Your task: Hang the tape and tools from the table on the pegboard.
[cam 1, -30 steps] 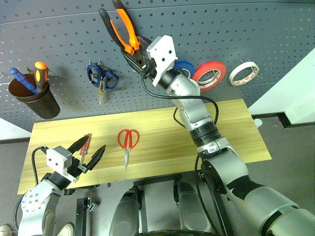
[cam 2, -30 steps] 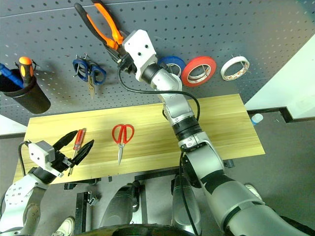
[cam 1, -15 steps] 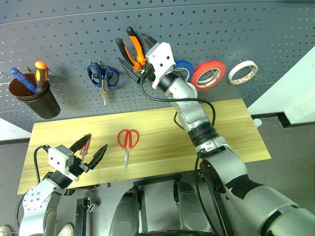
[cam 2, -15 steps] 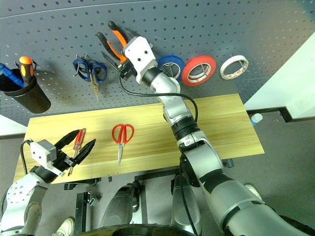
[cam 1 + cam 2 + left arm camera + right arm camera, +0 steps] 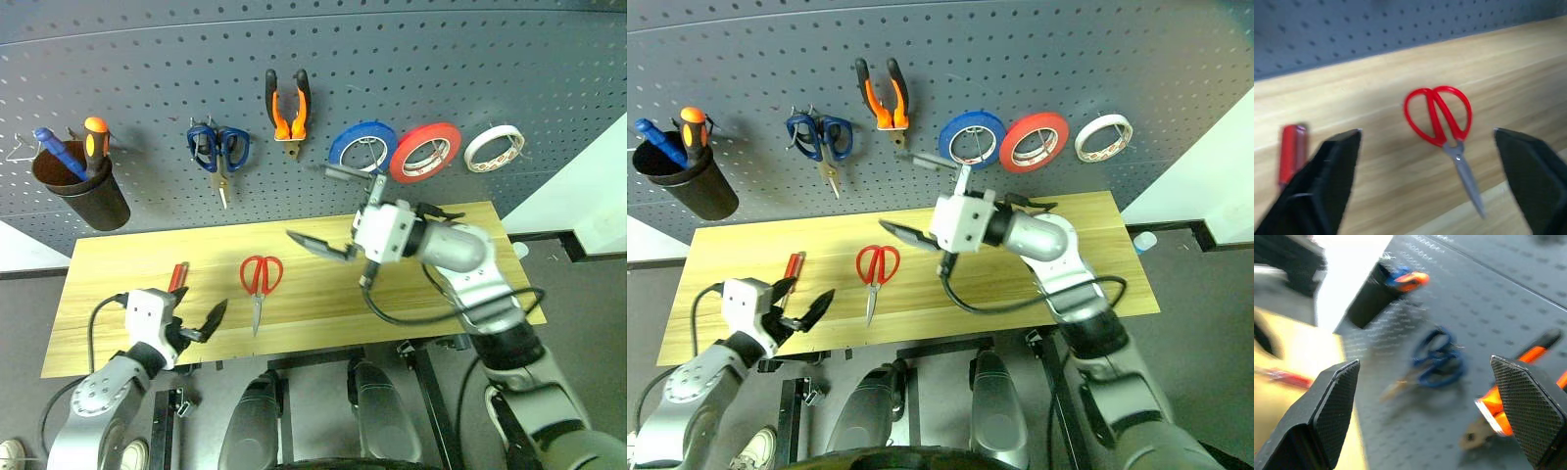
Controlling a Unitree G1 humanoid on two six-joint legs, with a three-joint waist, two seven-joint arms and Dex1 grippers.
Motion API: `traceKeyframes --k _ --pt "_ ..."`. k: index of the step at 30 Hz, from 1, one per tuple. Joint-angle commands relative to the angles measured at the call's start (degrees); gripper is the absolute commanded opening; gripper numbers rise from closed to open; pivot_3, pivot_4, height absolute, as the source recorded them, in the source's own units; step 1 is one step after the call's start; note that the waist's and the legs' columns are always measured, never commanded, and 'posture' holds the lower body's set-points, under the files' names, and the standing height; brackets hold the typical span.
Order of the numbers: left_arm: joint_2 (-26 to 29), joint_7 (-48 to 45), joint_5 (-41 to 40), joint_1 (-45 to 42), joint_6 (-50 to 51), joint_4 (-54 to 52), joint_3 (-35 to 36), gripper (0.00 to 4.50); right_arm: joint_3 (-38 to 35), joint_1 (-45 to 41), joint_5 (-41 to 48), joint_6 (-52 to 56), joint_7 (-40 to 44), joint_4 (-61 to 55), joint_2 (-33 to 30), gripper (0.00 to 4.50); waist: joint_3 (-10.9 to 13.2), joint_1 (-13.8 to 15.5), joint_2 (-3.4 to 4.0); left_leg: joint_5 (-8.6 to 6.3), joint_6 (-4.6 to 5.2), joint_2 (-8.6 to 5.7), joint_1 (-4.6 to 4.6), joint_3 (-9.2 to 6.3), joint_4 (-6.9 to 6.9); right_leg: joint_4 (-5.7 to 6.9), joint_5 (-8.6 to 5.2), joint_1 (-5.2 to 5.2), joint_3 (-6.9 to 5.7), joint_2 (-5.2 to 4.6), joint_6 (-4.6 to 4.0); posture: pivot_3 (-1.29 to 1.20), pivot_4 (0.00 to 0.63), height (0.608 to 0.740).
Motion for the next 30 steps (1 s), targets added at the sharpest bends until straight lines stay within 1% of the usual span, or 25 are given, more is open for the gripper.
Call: traceKeyframes --k 1,2,4,6,7,9,12,13,17,21,25,29,30 --pt "0.9 7.9 8.4 -6.3 12.9 0.0 -7.6 4.47 -3.5 5.5 5.4 4.3 3.6 -4.7 -4.5 4.50 0.0 0.2 -0.01 0.00 0.00 0.00 0.14 0.02 -0.01 -0.01 -0.02 0.15 0.01 0.00 0.00 -0.04 0.250 0.730" --pt "0.7 9.8 10.9 -9.0 15.4 1.2 -9.9 4.47 -5.0 7.5 6.4 5.9 3.3 -4.7 -5.4 4.50 0.0 0.3 -0.02 0.00 0.00 0.00 0.16 0.00 0.03 -0.02 -0.02 0.18 -0.01 0.00 0.00 -0.04 0.250 0.730" --pt "-1.2 11.2 10.8 -13.8 22.0 3.9 -11.9 4.47 -7.1 10.4 7.0 6.9 3.2 -4.5 -7.0 4.50 0.0 0.6 -0.04 0.00 0.00 -0.01 0.13 0.00 0.06 -0.03 -0.01 0.20 -0.01 0.00 0.01 -0.05 0.246 0.730" --pt "-2.5 12.6 12.0 -17.7 26.2 6.2 -13.7 4.47 -8.4 13.1 6.4 6.2 3.7 -4.3 -8.4 4.50 0.0 0.5 -0.05 0.00 0.00 -0.02 0.10 0.04 0.06 -0.09 0.03 0.19 0.00 0.00 0.04 -0.06 0.241 0.730" --pt "-4.0 13.1 11.6 -19.7 28.0 7.4 -13.5 4.47 -9.1 14.4 6.1 6.1 3.5 -3.9 -8.8 4.50 0.0 0.3 -0.09 0.00 0.00 -0.02 0.10 0.05 0.04 -0.10 0.16 0.19 0.00 0.00 0.14 -0.06 0.239 0.730" --pt "-7.1 14.0 10.8 -23.9 31.0 10.1 -13.3 4.47 -10.6 16.9 5.3 5.4 2.9 -2.5 -9.5 4.50 0.0 0.5 -0.09 -0.01 0.00 -0.02 0.11 0.04 -0.02 -0.10 0.23 0.18 -0.01 0.00 0.08 -0.05 0.235 0.730" --pt "-9.2 14.2 11.5 -28.3 34.1 13.0 -14.5 4.47 -12.2 20.1 4.5 4.4 2.9 -1.2 -10.3 4.50 0.0 1.0 -0.11 0.00 0.00 -0.02 0.10 0.00 -0.03 -0.09 0.22 0.18 -0.06 0.00 0.10 -0.07 0.228 0.730" --pt "-10.3 14.7 11.1 -29.4 36.1 13.6 -13.9 4.47 -12.6 21.1 4.2 3.9 2.9 -0.8 -10.6 4.50 0.0 1.0 -0.11 0.00 0.00 -0.02 0.10 0.01 -0.02 -0.09 0.23 0.18 -0.06 0.00 0.10 -0.07 0.226 0.730" --pt "-13.2 16.9 11.0 -31.1 42.2 14.6 -12.1 4.47 -13.8 23.0 3.4 2.5 2.7 0.6 -10.9 4.50 0.0 1.1 -0.12 0.00 -0.01 -0.03 0.10 0.05 0.08 -0.10 0.18 0.21 -0.03 -0.01 0.18 -0.08 0.219 0.730" --pt "-14.5 19.2 12.5 -31.3 46.0 16.2 -12.6 4.47 -13.7 23.8 3.2 2.4 2.5 1.9 -10.4 4.50 -0.1 1.2 -0.17 0.01 -0.03 -0.03 0.14 0.07 0.07 -0.06 0.19 0.21 -0.02 -0.01 0.19 -0.08 0.217 0.730" --pt "-15.7 21.4 13.8 -32.3 47.1 18.3 -12.1 4.47 -12.4 26.6 5.8 3.4 6.3 2.0 -11.2 4.50 -0.2 1.3 -0.22 0.02 -0.06 -0.04 0.17 0.06 0.13 -0.08 0.20 0.33 -0.02 -0.01 0.18 -0.08 0.214 0.730" --pt "-16.8 21.6 13.5 -32.9 46.9 20.0 -10.7 4.47 -12.3 28.1 7.0 4.9 8.5 2.3 -11.5 4.50 -0.2 1.2 -0.19 0.02 -0.06 -0.05 0.21 0.08 0.19 -0.10 0.21 0.38 0.00 -0.03 0.23 -0.07 0.211 0.730" --pt "-17.2 21.4 13.1 -33.0 46.7 20.3 -10.0 4.30 -12.2 28.6 6.8 4.8 9.0 2.4 -11.7 4.50 -0.2 1.2 -0.19 0.02 -0.06 -0.05 0.26 0.09 0.20 -0.10 0.21 0.43 0.00 -0.03 0.25 -0.07 0.211 0.730"
